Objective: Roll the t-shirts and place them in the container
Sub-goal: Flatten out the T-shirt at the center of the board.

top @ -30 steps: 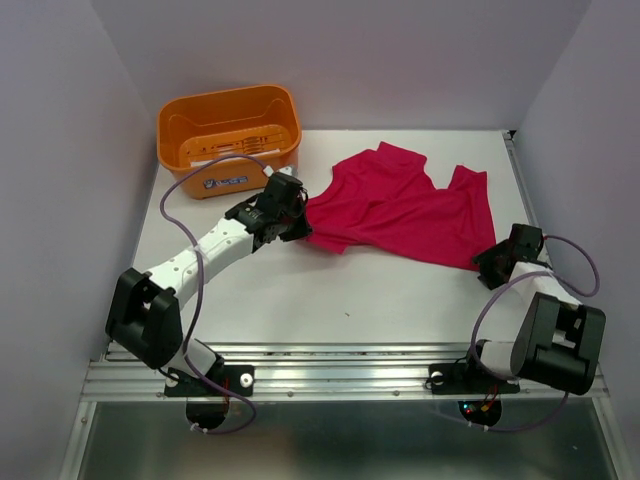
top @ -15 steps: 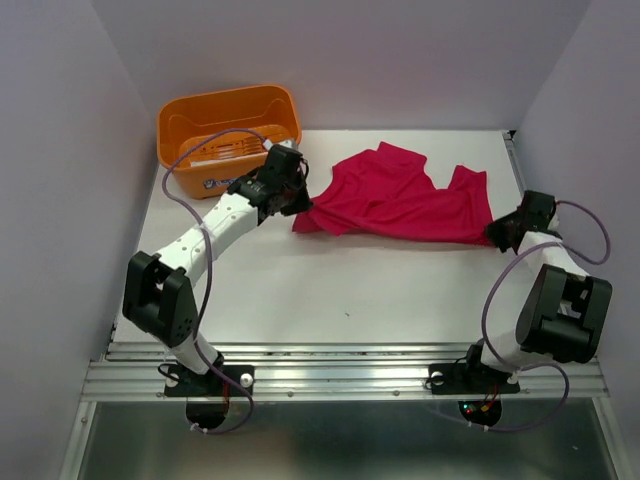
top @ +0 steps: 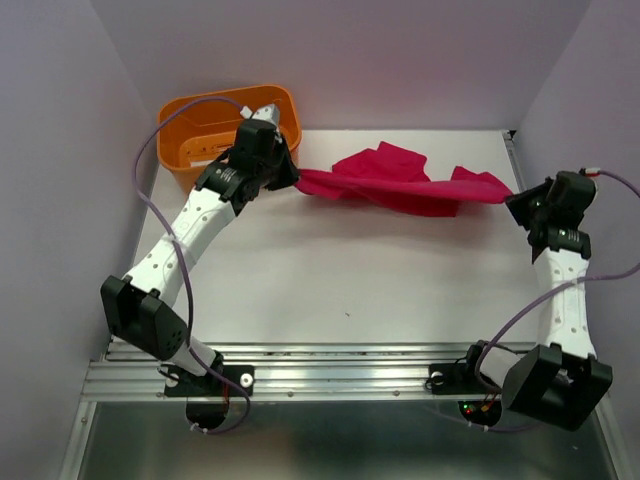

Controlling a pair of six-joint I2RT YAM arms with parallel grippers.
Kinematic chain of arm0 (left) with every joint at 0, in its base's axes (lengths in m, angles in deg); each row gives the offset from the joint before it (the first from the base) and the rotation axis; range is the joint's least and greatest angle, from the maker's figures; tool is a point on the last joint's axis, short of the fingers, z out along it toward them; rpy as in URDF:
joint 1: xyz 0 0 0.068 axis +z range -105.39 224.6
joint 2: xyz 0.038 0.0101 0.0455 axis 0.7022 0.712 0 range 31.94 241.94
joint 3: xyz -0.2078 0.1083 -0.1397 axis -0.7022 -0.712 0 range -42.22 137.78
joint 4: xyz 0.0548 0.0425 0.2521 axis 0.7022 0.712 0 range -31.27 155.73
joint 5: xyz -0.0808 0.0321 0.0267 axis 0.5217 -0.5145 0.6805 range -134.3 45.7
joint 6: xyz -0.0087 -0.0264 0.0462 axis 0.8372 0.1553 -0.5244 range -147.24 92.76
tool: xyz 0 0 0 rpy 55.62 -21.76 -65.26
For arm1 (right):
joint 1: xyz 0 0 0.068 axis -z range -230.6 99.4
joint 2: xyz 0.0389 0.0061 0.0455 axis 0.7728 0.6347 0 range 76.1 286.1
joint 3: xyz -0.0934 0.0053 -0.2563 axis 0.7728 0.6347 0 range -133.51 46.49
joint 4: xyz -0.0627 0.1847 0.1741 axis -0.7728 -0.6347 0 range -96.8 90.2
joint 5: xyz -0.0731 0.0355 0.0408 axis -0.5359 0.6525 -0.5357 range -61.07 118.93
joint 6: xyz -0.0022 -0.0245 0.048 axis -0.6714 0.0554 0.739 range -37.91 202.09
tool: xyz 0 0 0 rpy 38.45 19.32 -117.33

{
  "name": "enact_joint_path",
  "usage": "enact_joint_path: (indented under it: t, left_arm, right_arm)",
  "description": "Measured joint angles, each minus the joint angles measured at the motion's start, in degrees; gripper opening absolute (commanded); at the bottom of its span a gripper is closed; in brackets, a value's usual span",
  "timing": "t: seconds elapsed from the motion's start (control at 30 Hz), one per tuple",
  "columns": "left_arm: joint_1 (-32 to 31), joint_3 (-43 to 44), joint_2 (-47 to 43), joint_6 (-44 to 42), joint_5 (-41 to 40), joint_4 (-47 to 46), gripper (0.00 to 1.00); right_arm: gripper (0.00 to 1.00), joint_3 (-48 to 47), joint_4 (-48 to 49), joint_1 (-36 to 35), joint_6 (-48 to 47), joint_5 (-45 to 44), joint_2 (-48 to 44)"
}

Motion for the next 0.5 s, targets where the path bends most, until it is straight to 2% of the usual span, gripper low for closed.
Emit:
enact_joint_path:
  t: [0.03,0.07,0.1,0.13,0.17,0.2,0.27,0.37,0.5]
  left_arm:
    - [0.00,-4.42,-2.49,0.04,0.87,0.33,0.00]
    - [0.00,-8.72,-4.61,0.07,1.99,0.70,0.14]
    - [0.00,-11.85,-6.43,0.07,2.67,0.66,0.32]
    - [0.00,-15.76,-8.41,0.20,3.78,1.22,0.58]
    - [0.00,-19.32,-10.14,0.07,4.79,1.95,0.75]
    - [0.00,-22.23,-11.23,0.31,5.97,2.82,0.80]
    - [0.00,-26.56,-12.09,-0.09,7.74,3.58,0.80]
    - [0.00,-28.09,-11.43,-0.28,7.80,4.66,0.76]
    - [0.00,-28.11,-11.28,-0.35,5.90,4.48,0.63]
  right_arm:
    - [0.15,3.19,-1.55,0.00,-0.31,-0.04,-3.30]
    - [0.28,6.29,-3.19,0.00,-0.50,-0.11,-5.86]
    - [0.28,8.00,-4.48,0.00,-0.87,-0.22,-7.15]
    - [0.58,10.27,-6.75,0.00,-1.03,-0.57,-8.70]
    - [0.60,12.20,-8.98,0.00,-1.18,-1.11,-9.70]
    - [0.62,13.68,-11.37,0.00,-1.88,-1.57,-10.27]
    - [0.64,14.91,-14.27,0.02,-1.88,-2.56,-10.40]
    - [0.64,14.86,-15.74,0.02,-2.05,-3.96,-10.25]
    - [0.64,14.29,-15.65,0.02,-2.67,-4.83,-8.68]
